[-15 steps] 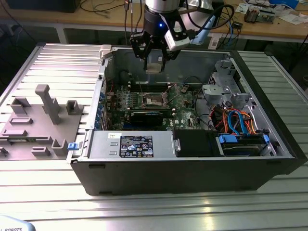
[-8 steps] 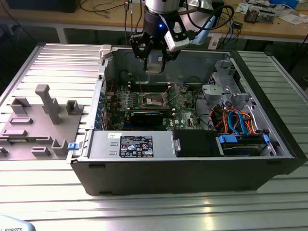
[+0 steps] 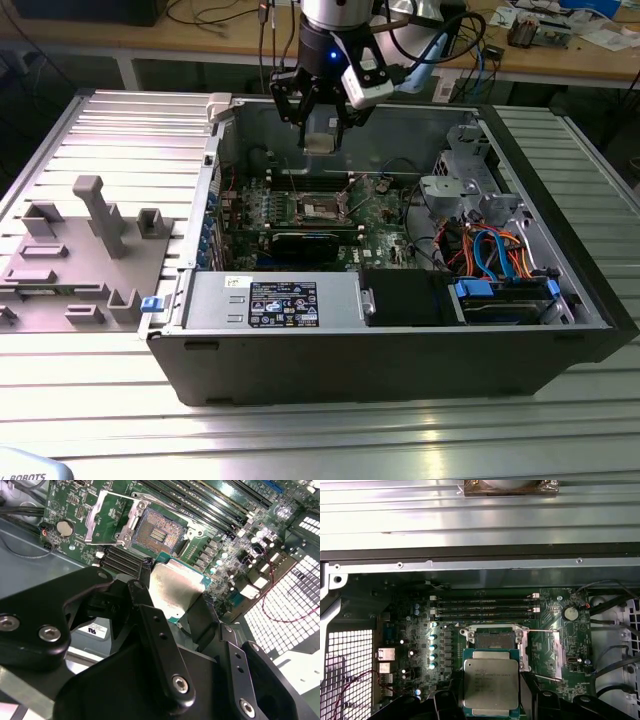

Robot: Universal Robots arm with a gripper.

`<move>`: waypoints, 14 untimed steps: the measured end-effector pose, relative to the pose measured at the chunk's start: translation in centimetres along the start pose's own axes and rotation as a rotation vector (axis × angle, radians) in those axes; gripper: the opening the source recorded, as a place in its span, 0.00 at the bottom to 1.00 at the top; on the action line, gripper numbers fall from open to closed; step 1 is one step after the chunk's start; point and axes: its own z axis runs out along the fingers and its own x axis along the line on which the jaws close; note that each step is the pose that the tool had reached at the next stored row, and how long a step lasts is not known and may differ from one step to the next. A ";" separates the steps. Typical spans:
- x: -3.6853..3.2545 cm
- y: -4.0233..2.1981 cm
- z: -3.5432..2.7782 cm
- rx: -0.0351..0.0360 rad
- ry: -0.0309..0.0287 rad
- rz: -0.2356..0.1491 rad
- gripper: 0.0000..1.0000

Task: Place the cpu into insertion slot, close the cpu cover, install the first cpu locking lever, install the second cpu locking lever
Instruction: 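Place the cpu into insertion slot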

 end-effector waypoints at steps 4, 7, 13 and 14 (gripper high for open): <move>0.01 0.00 0.04 0.0000 0.0000 0.000 0.54; 0.04 -0.01 0.08 0.0000 0.0000 0.000 0.54; 0.07 -0.02 0.18 0.0000 0.0000 0.000 0.54; 0.08 -0.02 0.19 0.0000 0.0000 0.000 0.54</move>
